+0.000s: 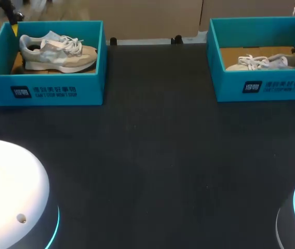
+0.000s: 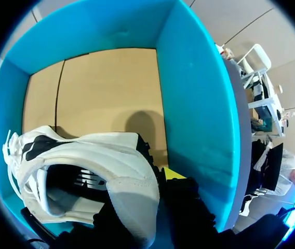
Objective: Take the shoe out of the shoebox, open the shoe tongue, remove and reinsert the insole, then place the shoe into the shoebox
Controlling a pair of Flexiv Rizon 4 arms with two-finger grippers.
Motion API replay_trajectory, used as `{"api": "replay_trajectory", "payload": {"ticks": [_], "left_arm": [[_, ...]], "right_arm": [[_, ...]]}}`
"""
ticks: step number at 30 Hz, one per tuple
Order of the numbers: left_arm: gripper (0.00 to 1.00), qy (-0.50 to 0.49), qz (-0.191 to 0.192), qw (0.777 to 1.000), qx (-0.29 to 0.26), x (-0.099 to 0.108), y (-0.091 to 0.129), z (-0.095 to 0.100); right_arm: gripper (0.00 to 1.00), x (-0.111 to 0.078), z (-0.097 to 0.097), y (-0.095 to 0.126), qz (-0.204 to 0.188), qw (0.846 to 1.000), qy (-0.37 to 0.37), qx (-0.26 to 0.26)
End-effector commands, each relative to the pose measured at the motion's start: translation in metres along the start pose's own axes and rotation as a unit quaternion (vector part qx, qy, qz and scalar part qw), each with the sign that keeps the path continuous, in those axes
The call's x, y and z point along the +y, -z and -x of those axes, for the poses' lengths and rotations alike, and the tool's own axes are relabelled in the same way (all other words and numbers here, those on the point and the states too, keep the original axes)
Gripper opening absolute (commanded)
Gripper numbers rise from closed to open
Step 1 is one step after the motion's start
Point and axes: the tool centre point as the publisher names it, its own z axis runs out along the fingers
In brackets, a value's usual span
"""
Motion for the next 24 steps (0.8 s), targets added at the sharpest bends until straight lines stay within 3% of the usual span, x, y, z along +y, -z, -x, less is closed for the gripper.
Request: {"api": "replay_trajectory", "payload": {"ticks": [1, 17, 24], "left_arm": [[1.0, -0.002, 0.008, 1.0, -0.006, -0.001, -0.002, -0.003], [1.0, 0.005, 0.011, 1.0, -0.008, 0.001, -0.002, -0.002], [1.0, 0.005, 0.011, 1.0, -0.008, 0.001, -0.002, -0.002]], "right_arm": [[0.0, 0.0, -0.002, -0.001, 0.002, 1.0, 0.0, 0.001], [0.0, -0.001, -0.001, -0.003, -0.004, 1.0, -0.01, 0.005], [0.0, 0.001, -0.002, -0.015, 0.001, 1.0, -0.004, 0.001]]}}
